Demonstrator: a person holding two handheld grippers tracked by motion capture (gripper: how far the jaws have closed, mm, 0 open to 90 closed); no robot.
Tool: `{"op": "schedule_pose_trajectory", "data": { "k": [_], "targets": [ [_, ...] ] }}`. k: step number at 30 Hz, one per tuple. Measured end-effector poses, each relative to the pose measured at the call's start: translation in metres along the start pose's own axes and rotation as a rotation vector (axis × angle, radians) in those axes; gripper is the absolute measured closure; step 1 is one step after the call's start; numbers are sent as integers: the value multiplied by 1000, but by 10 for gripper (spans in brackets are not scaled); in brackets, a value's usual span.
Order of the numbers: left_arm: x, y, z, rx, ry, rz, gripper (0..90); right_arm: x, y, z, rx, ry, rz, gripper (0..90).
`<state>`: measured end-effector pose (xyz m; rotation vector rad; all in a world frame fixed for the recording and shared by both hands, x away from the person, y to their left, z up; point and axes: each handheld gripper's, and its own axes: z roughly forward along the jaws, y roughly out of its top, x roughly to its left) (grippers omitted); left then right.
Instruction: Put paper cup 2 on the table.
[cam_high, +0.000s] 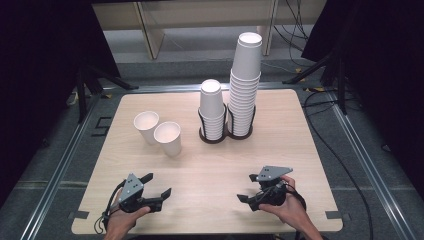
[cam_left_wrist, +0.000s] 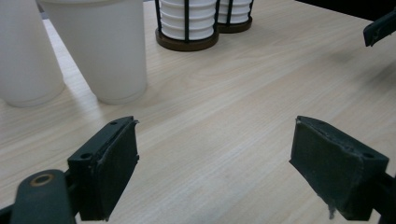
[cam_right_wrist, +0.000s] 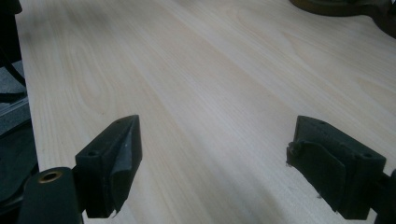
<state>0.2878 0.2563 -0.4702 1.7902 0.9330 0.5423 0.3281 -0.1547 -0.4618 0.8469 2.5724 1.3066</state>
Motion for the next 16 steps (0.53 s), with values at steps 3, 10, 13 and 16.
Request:
{"op": "schedule_pose_trajectory", "data": {
  "k": [3, 10, 13, 16],
  "targets": [
    [-3, 1, 1, -21, -6, 14, 143, 3, -4, -1, 2, 2, -6, 170],
    [-2, 2, 1, -19, -1, 21, 143, 6, -5, 1, 15, -11, -18, 161],
    [0, 2, 0, -15, 4, 10, 143, 6, -5, 1, 15, -13, -12, 159],
    [0, 2, 2, -29, 7, -4, 143, 5, -5, 1, 22, -21, -6, 159]
  ]
}}
